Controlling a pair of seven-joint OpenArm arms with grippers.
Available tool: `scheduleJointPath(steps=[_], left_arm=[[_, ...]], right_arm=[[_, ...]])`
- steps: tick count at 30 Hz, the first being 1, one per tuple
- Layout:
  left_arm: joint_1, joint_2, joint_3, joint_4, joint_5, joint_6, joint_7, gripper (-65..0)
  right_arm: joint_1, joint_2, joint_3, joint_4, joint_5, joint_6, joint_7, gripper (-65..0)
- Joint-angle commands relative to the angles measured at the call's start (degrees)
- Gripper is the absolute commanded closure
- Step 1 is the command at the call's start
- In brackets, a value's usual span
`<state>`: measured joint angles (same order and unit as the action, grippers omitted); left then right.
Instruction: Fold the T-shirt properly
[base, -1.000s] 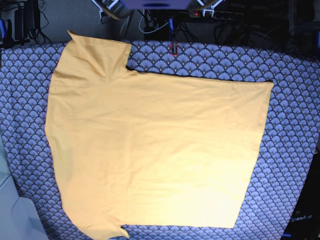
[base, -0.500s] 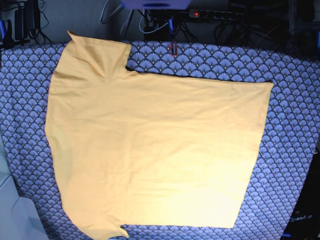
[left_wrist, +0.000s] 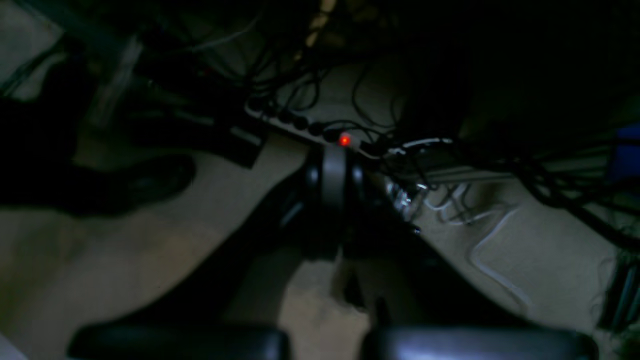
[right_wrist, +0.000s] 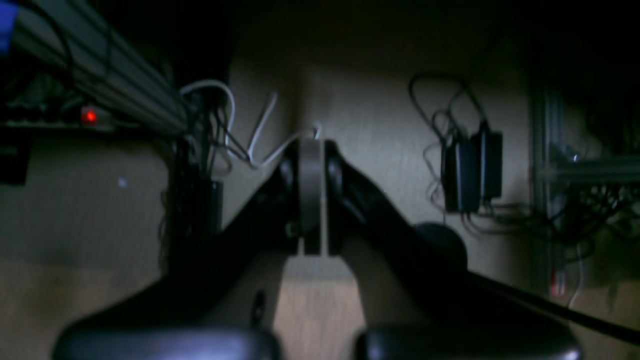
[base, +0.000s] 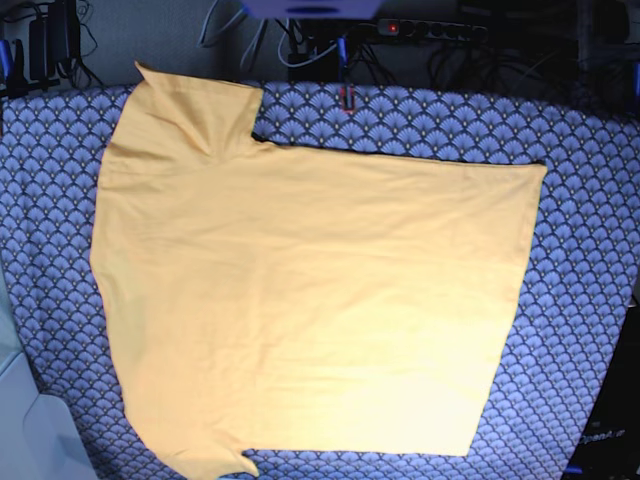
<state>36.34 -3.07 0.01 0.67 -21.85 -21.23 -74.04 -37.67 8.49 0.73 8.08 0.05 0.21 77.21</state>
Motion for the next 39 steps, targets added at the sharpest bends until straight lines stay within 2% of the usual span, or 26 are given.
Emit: scheduleJointPath(steps=[1,4,7,12,14,18,19,22,25,27,30,32,35,37,39], left_arm=[[2.04,1.18,-0.05,0.34,-1.41,-1.84,-1.34,0.0],[5.82,2.41,-0.05,6.32,-4.75,-7.65,-1.34,0.0],[11.79,3.11,0.03,17.93,-5.89,-9.58,-1.26,0.0],[22.17,3.11,0.38,42.01,-5.71,-9.49,-0.55,0.0],[26.30,3.03,0.21,52.12,-5.71,-9.49,2.96,0.0],[32.01,0.92,-1.73,73.40,-5.71,-9.05,16.94,0.0],[32.89,0.48,-2.87,77.62,-5.71,-8.08,20.37,0.0],[33.86,-0.23,-6.82,89.49,-5.63,-4.30,30.48,0.0],[33.95,-0.23,-12.27,97.49,-5.10,-2.55,39.01,0.0],[33.42,0.21,-16.49,102.41,-2.37,-1.75,46.13,0.0],[30.17,1.27,-20.63,108.12,1.41,1.15,56.50,0.0],[27.18,2.24,-23.09,110.76,3.25,1.59,63.71,0.0],[21.55,3.55,-25.46,112.78,5.10,1.50,73.03,0.0],[17.07,3.91,-26.08,113.58,6.42,1.50,79.89,-1.5],[13.55,3.91,-26.52,113.93,7.12,1.41,84.90,-7.6]], right_arm=[[-3.16,0.43,0.19,3.04,0.34,0.28,1.87,0.0],[-11.16,1.13,0.37,18.25,0.34,0.28,1.52,0.0],[-22.68,0.87,2.92,40.41,2.36,0.28,-1.47,0.0],[-34.20,1.31,4.23,72.50,3.77,0.45,-17.91,0.0],[-35.08,1.84,4.23,80.76,3.86,0.45,-24.95,0.0],[-35.08,2.10,3.97,93.95,3.77,0.54,-37.87,0.0],[-35.08,2.10,3.88,97.20,3.77,0.72,-40.86,0.0],[-34.99,2.37,3.97,105.11,4.12,5.64,-48.86,0.0],[-32.88,0.26,3.97,106.87,4.03,8.89,-52.29,0.0],[-30.24,-0.45,4.06,106.61,4.03,9.51,-55.19,0.0],[-27.34,-0.54,3.97,106.61,4.82,9.59,-60.81,0.0],[-24.97,-0.18,3.97,106.61,8.17,10.21,-64.24,0.0],[-20.22,0.52,4.59,106.61,15.81,14.87,-70.92,0.0],[-15.82,1.22,7.31,106.61,20.82,16.45,-79.45,0.0],[-11.52,1.66,9.42,106.61,24.60,16.80,-87.54,0.0]])
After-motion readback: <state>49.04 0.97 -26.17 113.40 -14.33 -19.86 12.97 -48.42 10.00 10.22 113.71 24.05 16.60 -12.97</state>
